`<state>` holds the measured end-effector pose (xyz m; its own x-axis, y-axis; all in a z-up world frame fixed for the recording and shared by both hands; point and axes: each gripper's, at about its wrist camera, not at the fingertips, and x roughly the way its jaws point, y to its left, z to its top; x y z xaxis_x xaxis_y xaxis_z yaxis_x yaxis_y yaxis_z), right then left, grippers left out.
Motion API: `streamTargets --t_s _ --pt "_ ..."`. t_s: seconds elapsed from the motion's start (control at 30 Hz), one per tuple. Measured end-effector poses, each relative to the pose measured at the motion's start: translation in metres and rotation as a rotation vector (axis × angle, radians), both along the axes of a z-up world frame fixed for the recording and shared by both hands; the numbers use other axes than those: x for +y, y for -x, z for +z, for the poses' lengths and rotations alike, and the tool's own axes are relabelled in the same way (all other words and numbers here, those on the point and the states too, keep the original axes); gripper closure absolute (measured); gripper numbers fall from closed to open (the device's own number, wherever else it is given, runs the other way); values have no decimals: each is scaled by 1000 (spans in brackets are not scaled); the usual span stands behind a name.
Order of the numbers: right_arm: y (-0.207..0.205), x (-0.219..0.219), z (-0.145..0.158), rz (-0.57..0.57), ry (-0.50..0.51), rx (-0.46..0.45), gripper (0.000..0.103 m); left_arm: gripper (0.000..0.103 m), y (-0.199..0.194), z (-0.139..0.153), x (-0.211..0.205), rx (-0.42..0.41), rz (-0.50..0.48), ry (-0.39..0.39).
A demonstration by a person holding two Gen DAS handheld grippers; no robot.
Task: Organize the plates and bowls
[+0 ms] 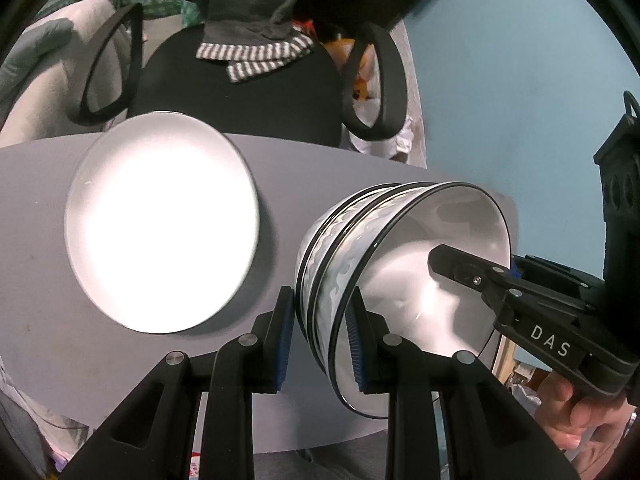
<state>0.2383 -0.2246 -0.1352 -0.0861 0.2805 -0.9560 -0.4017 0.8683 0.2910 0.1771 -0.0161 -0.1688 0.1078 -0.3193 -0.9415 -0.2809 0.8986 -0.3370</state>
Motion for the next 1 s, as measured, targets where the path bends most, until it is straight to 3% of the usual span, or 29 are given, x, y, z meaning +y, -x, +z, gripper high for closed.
streamTargets --t_s 0.5,1.0 --pt "2 74 7 85 -12 -10 86 79 15 16 68 -20 87 -13" --pt "-1 127 -12 111 -4 25 86 79 11 -7 120 14 123 -13"
